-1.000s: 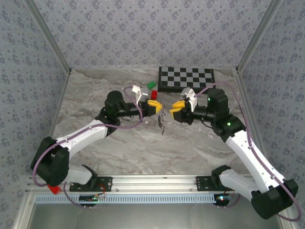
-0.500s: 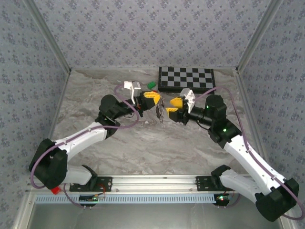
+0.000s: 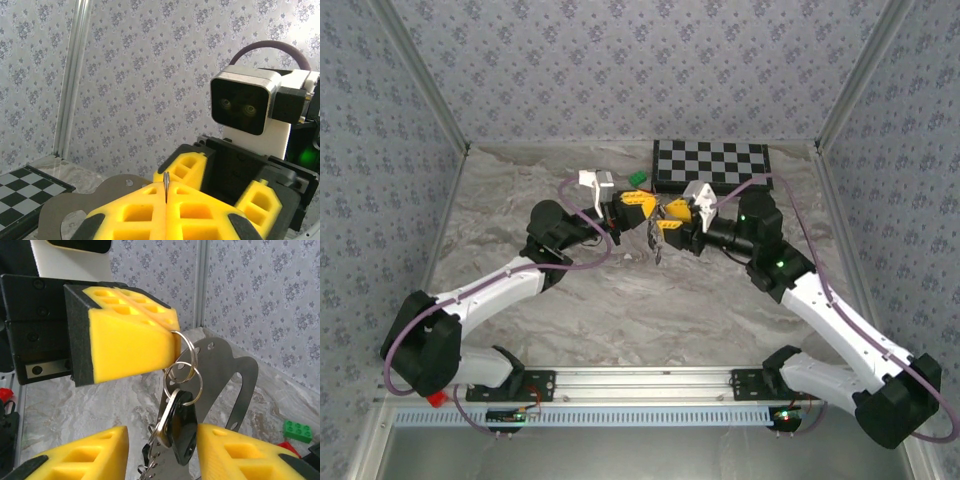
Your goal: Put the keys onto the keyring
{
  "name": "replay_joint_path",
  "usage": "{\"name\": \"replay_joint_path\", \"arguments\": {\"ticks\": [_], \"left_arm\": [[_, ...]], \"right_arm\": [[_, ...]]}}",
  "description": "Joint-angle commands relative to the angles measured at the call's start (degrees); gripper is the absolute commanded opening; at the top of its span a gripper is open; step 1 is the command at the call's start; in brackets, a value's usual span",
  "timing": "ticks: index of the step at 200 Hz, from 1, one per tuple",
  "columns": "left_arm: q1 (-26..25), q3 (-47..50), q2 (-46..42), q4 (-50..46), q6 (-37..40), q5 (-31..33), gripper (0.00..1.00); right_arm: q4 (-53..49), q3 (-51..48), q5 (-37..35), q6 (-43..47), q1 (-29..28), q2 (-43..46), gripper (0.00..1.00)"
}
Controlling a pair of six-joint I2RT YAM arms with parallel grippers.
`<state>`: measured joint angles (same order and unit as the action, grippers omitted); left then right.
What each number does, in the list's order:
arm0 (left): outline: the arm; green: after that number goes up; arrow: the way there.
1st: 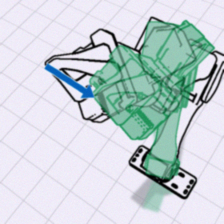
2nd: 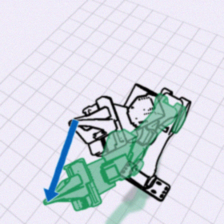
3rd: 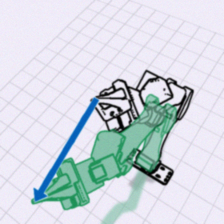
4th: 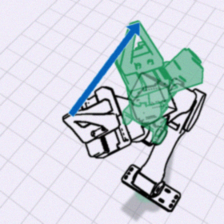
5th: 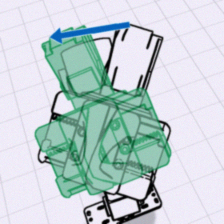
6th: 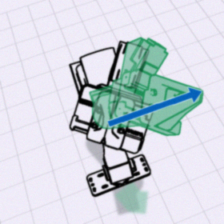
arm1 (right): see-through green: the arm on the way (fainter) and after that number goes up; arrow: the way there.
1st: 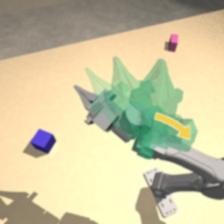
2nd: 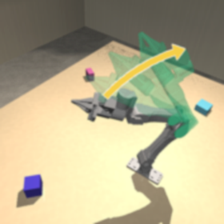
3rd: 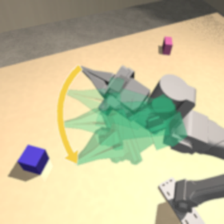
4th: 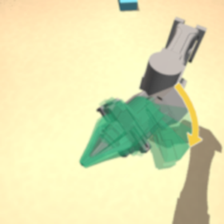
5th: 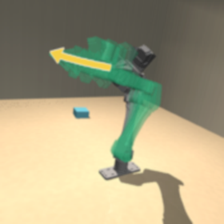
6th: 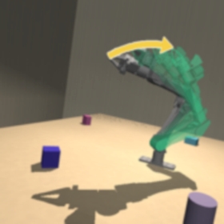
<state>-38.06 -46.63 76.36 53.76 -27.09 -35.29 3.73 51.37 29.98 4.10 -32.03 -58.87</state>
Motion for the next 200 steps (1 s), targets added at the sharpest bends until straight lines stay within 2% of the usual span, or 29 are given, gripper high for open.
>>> {"name": "replay_joint_path", "arguments": {"ticks": [1,13,39,62,137,172,179,187,200], "left_arm": [[-0.5,-0.5,-1.9,3.0,0.0,-0.8,0.0],[-0.5,-0.5,-2.1,2.9,0.2,-0.8,0.0],[-0.5,-0.4,-2.7,2.2,0.7,-0.8,0.0],[-0.5,-0.2,-3.1,2.2,0.7,-0.8,0.0],[-0.5,0.1,-2.7,5.0,-0.8,0.2,0.0],[-0.6,0.0,-2.0,5.8,-1.4,-0.5,0.0],[-0.6,0.0,-1.8,5.8,-1.4,-0.5,0.0],[-0.6,0.0,-1.8,5.7,-1.3,-0.4,0.0],[-0.6,0.3,-1.8,5.6,-1.1,0.2,0.0]], "right_arm": [[1.1,2.4,-1.4,1.3,-0.4,-0.7,0.27],[1.0,2.3,-1.6,1.5,-0.3,-0.7,0.18],[0.8,1.6,-1.5,1.8,0.0,-0.3,0.13],[0.0,1.4,-1.2,2.4,0.1,0.0,0.0],[-9.3,3.5,4.6,6.8,-0.7,-1.6,0.0],[-11.5,4.5,4.3,8.2,-1.7,-2.2,0.02],[-11.3,4.5,4.0,8.2,-1.7,-2.0,0.05],[-11.3,4.4,3.2,7.9,-1.7,-1.8,0.14],[-11.4,4.2,2.5,7.1,-1.5,-1.2,0.2]]}}
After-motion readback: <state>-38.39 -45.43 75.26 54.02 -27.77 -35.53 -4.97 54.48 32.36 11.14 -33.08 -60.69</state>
